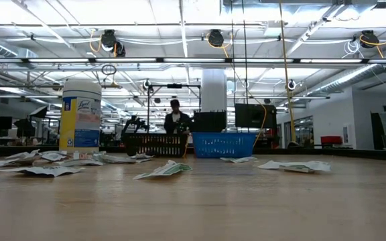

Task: Pick & Place First Aid Supplies
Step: Put the green bandage pack into the black basket

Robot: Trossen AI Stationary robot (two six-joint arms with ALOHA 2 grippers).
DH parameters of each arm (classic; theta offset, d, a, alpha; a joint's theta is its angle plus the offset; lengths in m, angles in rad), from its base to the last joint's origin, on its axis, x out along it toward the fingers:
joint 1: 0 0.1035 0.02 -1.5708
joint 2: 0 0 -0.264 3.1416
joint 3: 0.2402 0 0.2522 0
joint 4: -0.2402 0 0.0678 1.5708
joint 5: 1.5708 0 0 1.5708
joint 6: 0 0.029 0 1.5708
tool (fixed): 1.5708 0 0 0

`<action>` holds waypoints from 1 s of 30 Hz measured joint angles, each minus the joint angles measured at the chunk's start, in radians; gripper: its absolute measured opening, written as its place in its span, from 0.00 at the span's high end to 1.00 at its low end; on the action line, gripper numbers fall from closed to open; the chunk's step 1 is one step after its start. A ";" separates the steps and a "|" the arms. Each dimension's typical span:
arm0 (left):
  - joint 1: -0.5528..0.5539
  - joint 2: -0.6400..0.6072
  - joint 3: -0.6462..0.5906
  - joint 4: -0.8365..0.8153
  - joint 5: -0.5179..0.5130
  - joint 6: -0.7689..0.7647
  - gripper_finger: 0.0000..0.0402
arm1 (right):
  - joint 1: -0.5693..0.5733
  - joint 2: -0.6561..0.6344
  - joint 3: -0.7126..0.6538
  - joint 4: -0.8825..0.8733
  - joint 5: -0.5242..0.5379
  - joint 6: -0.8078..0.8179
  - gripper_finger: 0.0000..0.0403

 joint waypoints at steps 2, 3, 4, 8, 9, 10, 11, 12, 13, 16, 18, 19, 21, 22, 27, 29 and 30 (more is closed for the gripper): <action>-0.004 -0.001 0.000 -0.011 0.001 -0.003 0.53 | -0.014 0.029 0.030 -0.129 -0.054 -0.003 0.54; -0.004 -0.001 0.000 -0.023 0.002 -0.004 0.53 | -0.021 0.041 0.041 -0.185 -0.085 -0.002 0.54; -0.004 -0.001 0.000 -0.038 0.002 -0.008 0.53 | -0.026 0.054 0.048 -0.229 -0.119 -0.001 0.54; -0.004 0.000 0.000 -0.072 0.002 -0.028 0.53 | -0.032 0.099 0.051 -0.387 -0.250 -0.007 0.54; -0.004 0.000 0.000 -0.073 0.002 -0.029 0.53 | -0.032 0.109 0.051 -0.414 -0.268 -0.017 0.54; -0.004 0.000 0.000 -0.073 0.002 -0.030 0.53 | -0.031 0.120 0.051 -0.444 -0.278 -0.038 0.54; -0.004 0.000 0.000 -0.073 0.002 -0.031 0.53 | -0.029 0.133 0.051 -0.473 -0.278 -0.066 0.54; -0.004 0.000 0.000 -0.074 0.002 -0.031 0.53 | -0.023 0.146 0.051 -0.495 -0.277 -0.099 0.54; -0.004 0.000 0.000 -0.075 0.002 -0.031 0.53 | -0.015 0.160 0.046 -0.505 -0.272 -0.133 0.54; -0.004 0.000 0.000 -0.074 0.002 -0.030 0.53 | 0.015 0.192 -0.008 -0.504 -0.192 -0.194 0.54; -0.004 0.000 0.000 -0.074 0.002 -0.030 0.53 | 0.031 0.202 -0.069 -0.482 -0.144 -0.213 0.54; -0.004 0.000 0.000 -0.074 0.002 -0.030 0.53 | 0.037 0.205 -0.105 -0.464 -0.126 -0.218 0.54; -0.004 0.000 0.000 -0.074 0.002 -0.029 0.53 | 0.050 0.206 -0.190 -0.412 -0.119 -0.220 0.54; -0.004 0.000 0.000 -0.074 0.002 -0.029 0.53 | 0.057 0.207 -0.234 -0.375 -0.119 -0.219 0.54; -0.004 0.000 0.000 -0.073 0.003 -0.029 0.53 | 0.101 0.207 -0.450 -0.135 -0.124 -0.215 0.54; -0.004 0.000 0.000 -0.073 0.003 -0.029 0.53 | 0.114 0.219 -0.525 -0.053 -0.131 -0.213 0.54; -0.004 0.000 0.000 -0.073 0.003 -0.028 0.53 | 0.118 0.230 -0.558 -0.014 -0.145 -0.214 0.54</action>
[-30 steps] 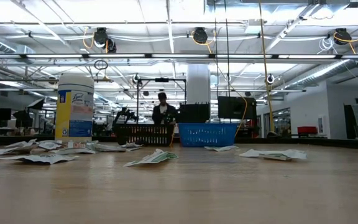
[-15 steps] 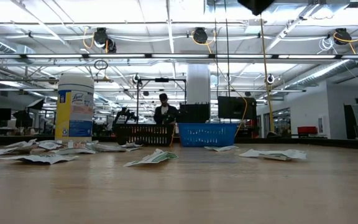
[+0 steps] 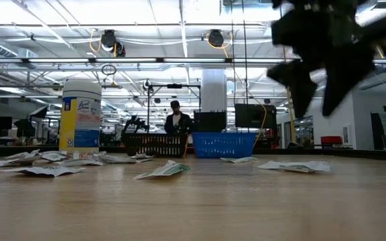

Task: Pick & Place First Aid Supplies
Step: Put the green bandage pack into the black basket

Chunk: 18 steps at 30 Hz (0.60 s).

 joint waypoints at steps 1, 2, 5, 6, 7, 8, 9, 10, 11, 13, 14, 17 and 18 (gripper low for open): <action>0.000 0.000 0.000 0.000 0.000 0.001 0.53 | 0.005 0.013 -0.027 0.027 -0.005 0.000 0.54; 0.000 0.000 0.000 0.000 0.000 0.003 0.53 | 0.009 0.026 -0.052 0.047 -0.003 0.001 0.54; 0.000 0.000 0.000 0.000 0.000 0.007 0.53 | 0.010 0.072 -0.094 0.108 -0.002 -0.013 0.54; 0.000 0.000 0.000 0.000 0.000 0.007 0.53 | 0.010 0.088 -0.103 0.128 -0.001 -0.023 0.54; 0.000 0.000 0.000 0.000 0.001 0.006 0.53 | 0.009 0.106 -0.107 0.140 -0.001 -0.029 0.54; 0.000 0.000 0.000 0.000 0.001 0.005 0.53 | 0.008 0.123 -0.107 0.151 -0.001 -0.035 0.54; 0.000 0.000 0.000 0.000 0.001 0.002 0.53 | 0.009 0.139 -0.107 0.164 0.000 -0.044 0.54; 0.000 0.000 0.000 0.000 0.001 0.001 0.53 | 0.009 0.153 -0.107 0.169 0.002 -0.056 0.54; 0.000 0.000 0.000 0.000 0.003 -0.002 0.53 | 0.009 0.167 -0.107 0.170 0.001 -0.068 0.54; 0.000 0.000 0.000 -0.001 0.019 -0.010 0.53 | 0.009 0.191 -0.102 0.173 0.003 -0.082 0.55; 0.000 0.000 0.000 -0.002 0.023 -0.010 0.53 | 0.008 0.199 -0.102 0.170 0.000 -0.085 0.57; 0.000 0.000 0.000 -0.007 0.027 -0.014 0.53 | 0.010 0.201 -0.103 0.172 0.005 -0.087 0.67; 0.000 0.000 0.000 -0.011 0.027 -0.014 0.53 | 0.010 0.201 -0.103 0.172 0.010 -0.090 0.72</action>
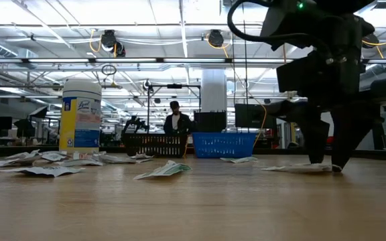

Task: Pick & Place First Aid Supplies
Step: Put the green bandage pack into the black basket

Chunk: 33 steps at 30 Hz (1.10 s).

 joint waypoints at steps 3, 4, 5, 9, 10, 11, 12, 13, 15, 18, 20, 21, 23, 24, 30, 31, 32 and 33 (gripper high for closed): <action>0.000 0.000 0.000 -0.007 0.001 0.000 0.53 | 0.000 -0.020 -0.002 -0.003 0.005 -0.019 0.91; 0.000 0.000 0.000 -0.007 0.001 0.000 0.53 | 0.000 -0.022 -0.003 -0.002 0.011 -0.020 0.95; 0.000 0.000 0.000 -0.007 0.001 0.000 0.53 | 0.000 -0.024 -0.003 -0.003 0.017 -0.019 0.97; 0.000 0.000 0.000 -0.007 0.001 0.006 0.53 | 0.005 -0.053 -0.003 -0.056 0.106 -0.011 0.99; 0.000 0.000 0.000 -0.007 0.001 0.010 0.53 | 0.006 -0.070 0.003 -0.102 0.120 -0.014 0.99; 0.000 0.000 0.000 -0.006 0.001 0.016 0.53 | 0.006 -0.090 0.013 -0.158 0.133 -0.014 0.99; 0.000 0.000 0.000 -0.006 0.001 0.019 0.53 | 0.006 -0.110 0.032 -0.211 0.134 -0.011 1.00; 0.000 0.000 0.000 -0.006 0.000 0.020 0.53 | 0.005 -0.129 0.058 -0.263 0.130 -0.005 1.00; 0.000 0.000 0.000 -0.005 0.000 0.024 0.53 | 0.004 -0.163 0.110 -0.373 0.133 0.012 1.00; 0.002 0.000 0.000 -0.004 -0.001 0.043 0.53 | 0.005 -0.202 0.198 -0.479 0.264 0.011 1.00; 0.002 0.000 0.000 -0.002 -0.005 0.052 0.53 | 0.015 -0.219 0.252 -0.494 0.408 0.004 1.00; 0.004 0.000 0.000 -0.002 -0.006 0.057 0.53 | 0.017 -0.222 0.277 -0.495 0.467 -0.007 1.00; 0.009 0.000 0.000 -0.002 -0.006 0.057 0.53 | 0.018 -0.222 0.315 -0.498 0.539 -0.035 1.00; 0.011 0.000 0.000 -0.002 -0.006 0.057 0.53 | 0.018 -0.222 0.329 -0.498 0.544 -0.049 1.00; 0.018 0.000 0.000 0.004 -0.010 0.049 0.53 | 0.005 -0.221 0.352 -0.478 0.540 -0.043 1.00; 0.018 0.000 0.000 0.009 -0.016 0.042 0.53 | 0.001 -0.221 0.354 -0.467 0.539 -0.019 1.00; 0.018 0.000 0.000 0.016 -0.018 0.036 0.53 | -0.002 -0.225 0.362 -0.461 0.538 0.010 1.00; 0.018 0.000 0.000 0.024 -0.018 0.031 0.53 | -0.003 -0.233 0.371 -0.449 0.538 0.040 1.00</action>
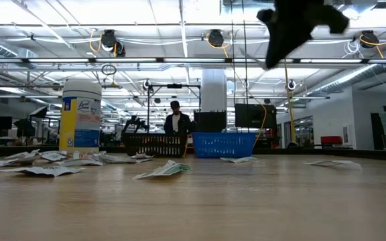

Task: Pick & Place First Aid Supplies
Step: Put the green bandage pack into the black basket

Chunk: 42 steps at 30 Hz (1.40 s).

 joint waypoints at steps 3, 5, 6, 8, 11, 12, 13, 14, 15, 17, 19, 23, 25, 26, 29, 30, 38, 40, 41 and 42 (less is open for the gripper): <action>0.000 0.000 0.000 0.030 0.000 0.006 0.53 | 0.000 -0.032 0.042 0.113 0.002 0.062 1.00; 0.000 0.000 0.000 0.043 0.000 0.021 0.53 | 0.000 -0.063 0.054 0.232 0.001 0.081 1.00; 0.000 0.000 0.000 0.052 0.000 0.024 0.53 | 0.000 -0.081 0.054 0.307 -0.001 0.088 1.00; 0.003 0.000 0.000 0.057 0.000 0.026 0.53 | 0.000 -0.120 0.056 0.465 -0.005 0.100 1.00; 0.004 0.000 0.000 0.075 0.001 0.027 0.53 | -0.001 -0.173 0.058 0.685 -0.061 0.100 1.00; 0.004 0.000 0.000 0.083 0.007 0.027 0.53 | -0.001 -0.185 0.058 0.753 -0.092 0.096 1.00; 0.004 0.000 0.000 0.088 0.015 0.029 0.53 | -0.002 -0.193 0.058 0.823 -0.119 0.094 1.00; 0.004 0.000 0.000 0.090 0.023 0.039 0.53 | -0.002 -0.200 0.058 0.891 -0.147 0.091 1.00; 0.004 0.000 0.000 0.090 0.033 0.048 0.53 | -0.001 -0.204 0.058 0.948 -0.175 0.084 1.00; 0.004 0.000 0.000 0.094 0.047 0.050 0.53 | -0.001 -0.209 0.058 1.047 -0.224 0.073 1.00; 0.004 0.000 0.000 0.096 0.062 0.053 0.53 | -0.001 -0.209 0.058 1.105 -0.242 0.076 1.00; 0.004 0.000 0.000 0.097 0.069 0.053 0.53 | -0.007 -0.190 0.058 1.149 -0.243 0.080 1.00; 0.004 0.000 0.000 0.098 0.068 0.053 0.53 | -0.015 -0.175 0.058 1.171 -0.260 0.105 1.00; 0.004 0.000 0.000 0.100 0.068 0.053 0.53 | -0.021 -0.166 0.060 1.177 -0.271 0.120 1.00; 0.002 0.008 0.000 0.106 0.063 0.053 0.53 | -0.035 -0.134 0.088 1.179 -0.291 0.127 1.00; 0.000 0.010 0.000 0.105 0.063 0.052 0.53 | -0.038 -0.126 0.097 1.175 -0.291 0.120 1.00; -0.012 0.036 0.000 0.115 0.077 0.044 0.53 | -0.073 -0.054 0.172 1.183 -0.368 0.125 1.00; -0.012 0.040 -0.001 0.125 0.042 0.034 0.54 | -0.073 -0.051 0.172 1.183 -0.368 0.121 1.00; -0.012 0.041 0.000 0.135 0.028 0.034 0.55 | -0.073 -0.053 0.173 1.186 -0.368 0.122 1.00; -0.013 0.041 0.000 0.139 0.019 0.035 0.57 | -0.073 -0.054 0.174 1.184 -0.367 0.123 1.00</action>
